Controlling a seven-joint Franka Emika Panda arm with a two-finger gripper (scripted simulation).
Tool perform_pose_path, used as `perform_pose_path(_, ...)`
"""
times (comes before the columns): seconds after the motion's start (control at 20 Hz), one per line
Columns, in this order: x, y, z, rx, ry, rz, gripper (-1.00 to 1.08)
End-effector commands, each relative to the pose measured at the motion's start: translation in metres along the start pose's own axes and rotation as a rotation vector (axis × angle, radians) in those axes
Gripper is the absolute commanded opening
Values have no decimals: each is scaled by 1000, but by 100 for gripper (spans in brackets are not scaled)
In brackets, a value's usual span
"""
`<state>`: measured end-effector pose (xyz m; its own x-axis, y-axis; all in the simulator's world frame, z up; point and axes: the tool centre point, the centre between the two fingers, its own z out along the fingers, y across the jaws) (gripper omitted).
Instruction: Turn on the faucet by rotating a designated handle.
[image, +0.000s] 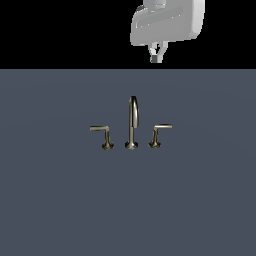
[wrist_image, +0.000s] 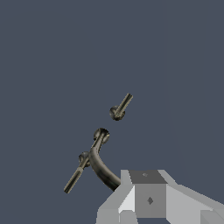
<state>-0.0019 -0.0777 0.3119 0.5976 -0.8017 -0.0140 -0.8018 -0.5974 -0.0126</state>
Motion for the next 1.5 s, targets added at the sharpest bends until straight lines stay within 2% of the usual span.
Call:
perform_pose_path(0.0, 14, -7, 22, -1, 2, 70, -100)
perform_pose_path(0.5, 64, -22, 119, -6, 10, 343, -100)
perform_pose_path(0.85, 85, -23, 179, -7, 14, 494, -100)
perform_pose_path(1.15, 94, -22, 210, -8, 17, 569, -100)
perform_pose_path(1.45, 96, -21, 220, -8, 17, 594, -100)
